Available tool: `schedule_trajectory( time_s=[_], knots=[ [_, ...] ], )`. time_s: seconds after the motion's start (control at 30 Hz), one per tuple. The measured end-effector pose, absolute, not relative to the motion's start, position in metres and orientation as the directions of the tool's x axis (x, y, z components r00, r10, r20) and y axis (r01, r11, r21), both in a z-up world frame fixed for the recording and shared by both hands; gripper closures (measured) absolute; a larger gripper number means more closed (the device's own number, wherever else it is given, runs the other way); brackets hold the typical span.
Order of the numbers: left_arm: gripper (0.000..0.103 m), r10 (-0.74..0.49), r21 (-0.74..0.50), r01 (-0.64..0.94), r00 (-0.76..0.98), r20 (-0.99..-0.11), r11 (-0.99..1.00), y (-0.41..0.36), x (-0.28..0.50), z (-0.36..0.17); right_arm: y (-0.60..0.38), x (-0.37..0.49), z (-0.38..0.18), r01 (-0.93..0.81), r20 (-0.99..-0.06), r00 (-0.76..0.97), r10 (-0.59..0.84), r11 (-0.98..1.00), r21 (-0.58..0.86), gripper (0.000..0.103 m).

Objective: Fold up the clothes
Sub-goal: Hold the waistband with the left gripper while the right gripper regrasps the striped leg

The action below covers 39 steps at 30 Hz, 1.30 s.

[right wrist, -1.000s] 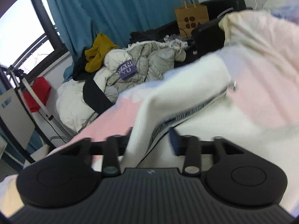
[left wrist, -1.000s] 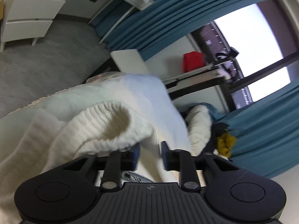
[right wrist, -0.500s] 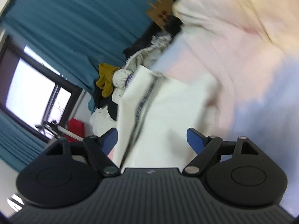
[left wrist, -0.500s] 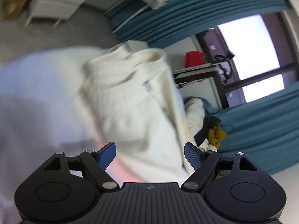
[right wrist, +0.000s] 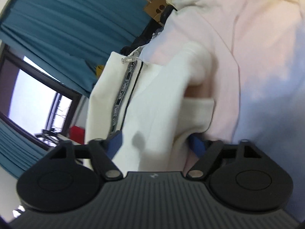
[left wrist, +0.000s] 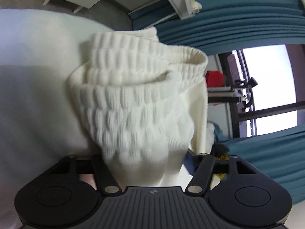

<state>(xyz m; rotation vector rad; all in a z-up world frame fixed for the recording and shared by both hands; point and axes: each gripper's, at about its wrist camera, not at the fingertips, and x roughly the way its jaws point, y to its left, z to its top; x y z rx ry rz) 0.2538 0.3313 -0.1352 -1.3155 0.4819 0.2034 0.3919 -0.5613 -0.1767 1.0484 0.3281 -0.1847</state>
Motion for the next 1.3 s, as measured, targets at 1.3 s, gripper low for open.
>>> schedule_trajectory(
  time_s=[1.3],
  knots=[
    [0.075,-0.123,-0.752,-0.477,0.803,-0.583,0.455,0.425,0.027,-0.072,-0.538,0.150,-0.169,0.538,-0.542,0.840,-0.029,0.171,0.825,0.088]
  ],
)
